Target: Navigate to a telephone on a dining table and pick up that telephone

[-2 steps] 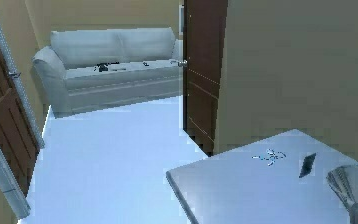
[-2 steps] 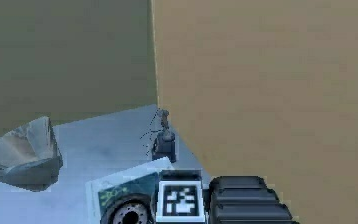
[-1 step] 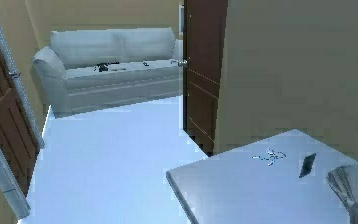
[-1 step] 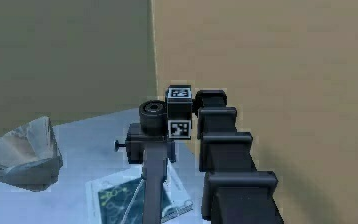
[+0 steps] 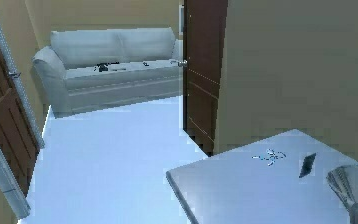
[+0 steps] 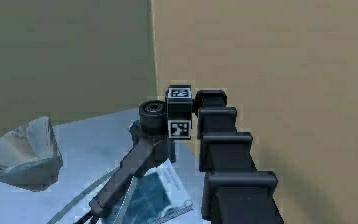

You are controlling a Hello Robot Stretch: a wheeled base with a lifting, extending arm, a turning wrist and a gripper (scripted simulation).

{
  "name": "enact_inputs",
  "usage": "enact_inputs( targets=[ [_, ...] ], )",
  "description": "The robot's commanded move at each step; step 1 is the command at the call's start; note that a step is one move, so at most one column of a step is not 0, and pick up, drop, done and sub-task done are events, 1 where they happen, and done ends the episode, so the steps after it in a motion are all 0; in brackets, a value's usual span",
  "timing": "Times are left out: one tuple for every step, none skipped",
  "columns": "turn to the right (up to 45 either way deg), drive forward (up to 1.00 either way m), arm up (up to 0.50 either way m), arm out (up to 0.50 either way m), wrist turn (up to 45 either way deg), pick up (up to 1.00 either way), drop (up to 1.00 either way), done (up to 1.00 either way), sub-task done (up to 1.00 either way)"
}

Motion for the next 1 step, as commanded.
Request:
enact_inputs(
  targets=[
    [0.0,0.00,0.00,0.00,45.0,0.00,0.00,0.00,0.00]
  ],
)
